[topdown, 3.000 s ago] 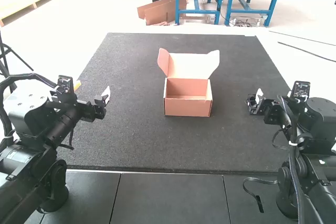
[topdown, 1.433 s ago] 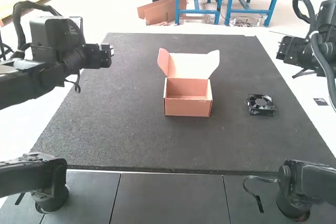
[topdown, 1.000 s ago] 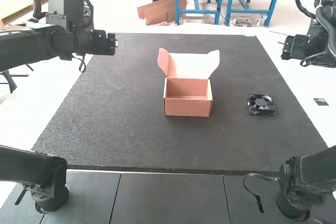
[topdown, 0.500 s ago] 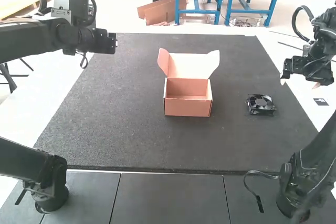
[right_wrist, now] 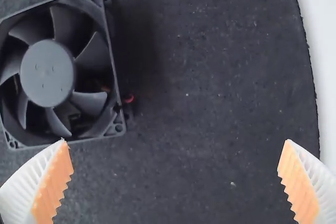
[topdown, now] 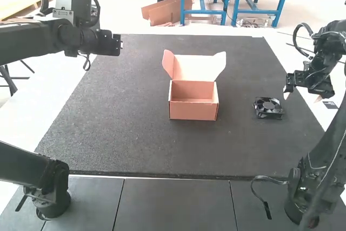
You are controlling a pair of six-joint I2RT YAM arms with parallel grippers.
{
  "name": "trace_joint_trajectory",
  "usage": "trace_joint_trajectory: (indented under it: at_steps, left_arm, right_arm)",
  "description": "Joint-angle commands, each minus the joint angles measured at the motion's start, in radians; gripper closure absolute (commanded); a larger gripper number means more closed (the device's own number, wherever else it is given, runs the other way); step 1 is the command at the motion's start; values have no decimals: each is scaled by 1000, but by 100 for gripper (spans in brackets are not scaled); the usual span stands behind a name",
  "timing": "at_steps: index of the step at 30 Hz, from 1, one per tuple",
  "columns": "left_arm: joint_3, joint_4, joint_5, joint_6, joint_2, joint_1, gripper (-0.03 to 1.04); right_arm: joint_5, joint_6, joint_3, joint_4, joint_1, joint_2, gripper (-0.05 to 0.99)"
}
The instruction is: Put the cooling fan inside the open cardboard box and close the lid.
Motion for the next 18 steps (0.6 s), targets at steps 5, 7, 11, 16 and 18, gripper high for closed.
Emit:
trace_joint_trajectory:
  at_steps: [5,7,11,16,18]
  left_arm:
    - [13,13,16,-11,2,5,4]
    - [13,17,16,-11,3,6,4]
    - [15,16,16,-12,3,6,4]
    - [17,10,16,-12,2,5,4]
    - [17,10,14,-12,0,5,4]
  right_arm:
    - [-10,-9,38,35,-4,43,3]
    - [-10,-9,39,48,-5,58,3]
    - [-11,-11,45,77,-4,97,3]
    - [-17,-15,85,84,-4,161,4]
    - [-37,-12,105,84,-4,185,3]
